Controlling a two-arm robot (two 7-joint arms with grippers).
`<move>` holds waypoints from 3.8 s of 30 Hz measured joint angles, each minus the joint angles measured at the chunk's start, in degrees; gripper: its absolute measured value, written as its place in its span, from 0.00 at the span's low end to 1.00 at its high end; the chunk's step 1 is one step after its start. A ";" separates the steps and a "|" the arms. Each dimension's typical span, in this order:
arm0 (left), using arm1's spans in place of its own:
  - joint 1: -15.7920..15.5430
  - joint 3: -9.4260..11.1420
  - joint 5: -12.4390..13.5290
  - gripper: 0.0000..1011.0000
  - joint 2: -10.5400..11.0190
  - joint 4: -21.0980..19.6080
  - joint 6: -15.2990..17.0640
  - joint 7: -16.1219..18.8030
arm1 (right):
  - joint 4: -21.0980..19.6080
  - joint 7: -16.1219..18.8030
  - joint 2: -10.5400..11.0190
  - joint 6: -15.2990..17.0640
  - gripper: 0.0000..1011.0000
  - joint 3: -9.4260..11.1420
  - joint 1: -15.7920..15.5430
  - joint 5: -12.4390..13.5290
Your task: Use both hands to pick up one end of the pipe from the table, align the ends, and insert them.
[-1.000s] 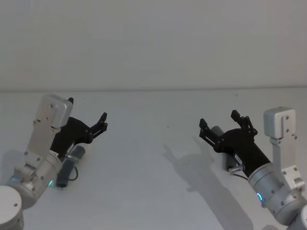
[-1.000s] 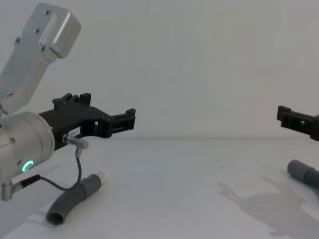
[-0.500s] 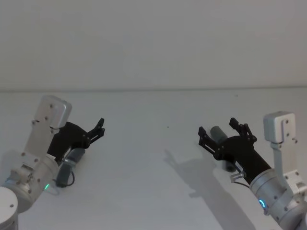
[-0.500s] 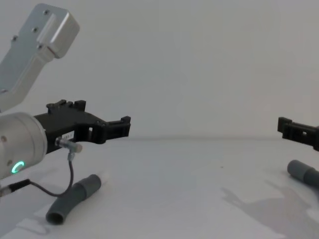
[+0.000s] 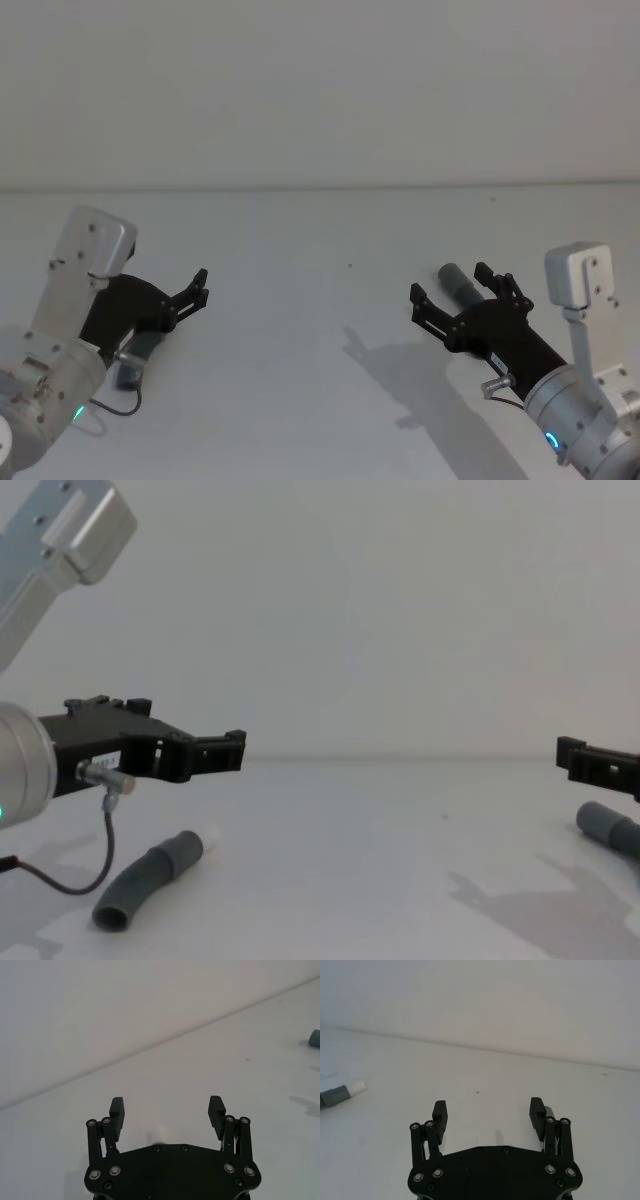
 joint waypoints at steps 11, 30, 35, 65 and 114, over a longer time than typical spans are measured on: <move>3.47 -2.71 -2.83 0.99 -0.58 -4.37 4.42 0.66 | -0.86 0.23 0.30 1.01 0.99 0.06 -0.58 -0.06; 6.45 -8.66 -10.88 0.99 -7.04 -7.02 11.47 3.25 | -1.33 0.38 0.46 1.59 0.99 0.09 -0.90 -0.11; 6.42 -9.24 -11.59 0.99 -7.79 -7.23 13.50 3.89 | -1.37 0.39 0.49 1.66 0.99 0.08 -0.93 -0.11; 5.71 -7.47 -7.77 0.99 -7.13 -7.37 20.95 6.37 | -1.45 0.39 0.50 1.74 0.99 0.08 -0.99 -0.11; 0.52 -5.33 -4.10 0.99 -9.67 0.84 22.27 5.29 | -1.44 0.39 0.50 1.74 0.99 0.08 -0.99 -0.11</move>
